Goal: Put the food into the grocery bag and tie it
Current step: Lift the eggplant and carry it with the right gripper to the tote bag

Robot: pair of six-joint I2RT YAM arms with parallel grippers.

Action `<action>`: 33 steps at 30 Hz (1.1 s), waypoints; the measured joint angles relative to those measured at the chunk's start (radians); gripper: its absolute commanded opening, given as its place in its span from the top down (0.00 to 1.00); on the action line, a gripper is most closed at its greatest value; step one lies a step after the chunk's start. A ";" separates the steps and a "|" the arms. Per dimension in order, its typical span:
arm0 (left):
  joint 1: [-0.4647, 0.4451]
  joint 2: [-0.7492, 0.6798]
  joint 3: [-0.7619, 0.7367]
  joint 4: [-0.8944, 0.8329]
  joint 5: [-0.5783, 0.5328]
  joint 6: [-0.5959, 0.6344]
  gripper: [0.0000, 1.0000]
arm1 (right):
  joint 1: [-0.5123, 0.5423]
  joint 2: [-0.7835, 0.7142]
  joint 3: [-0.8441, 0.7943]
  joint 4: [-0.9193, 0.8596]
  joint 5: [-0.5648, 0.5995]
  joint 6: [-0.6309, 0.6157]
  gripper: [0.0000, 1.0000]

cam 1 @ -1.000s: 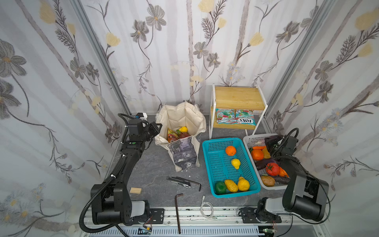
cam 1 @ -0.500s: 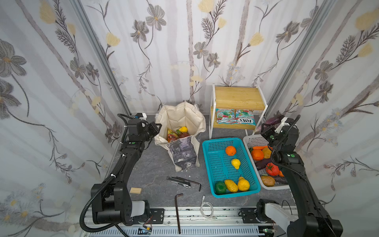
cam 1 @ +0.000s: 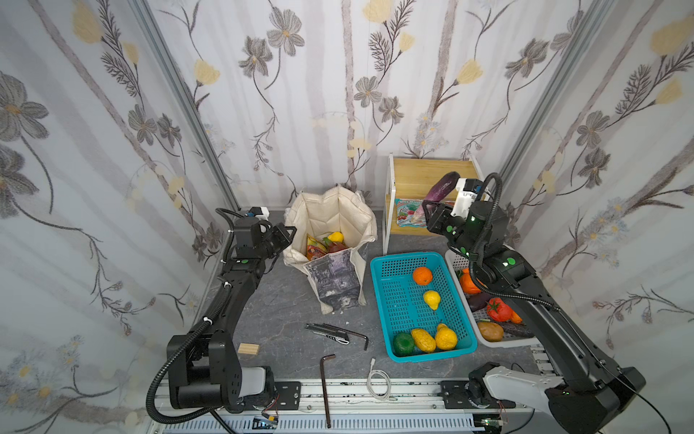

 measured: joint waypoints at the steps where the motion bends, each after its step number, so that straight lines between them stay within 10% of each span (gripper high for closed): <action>1: 0.000 0.000 0.000 0.000 0.000 0.000 1.00 | 0.033 0.021 0.025 0.001 0.011 -0.002 0.77; 33: -0.004 0.005 0.000 0.014 0.015 -0.004 1.00 | 0.308 0.922 0.703 -0.278 0.000 -0.101 0.73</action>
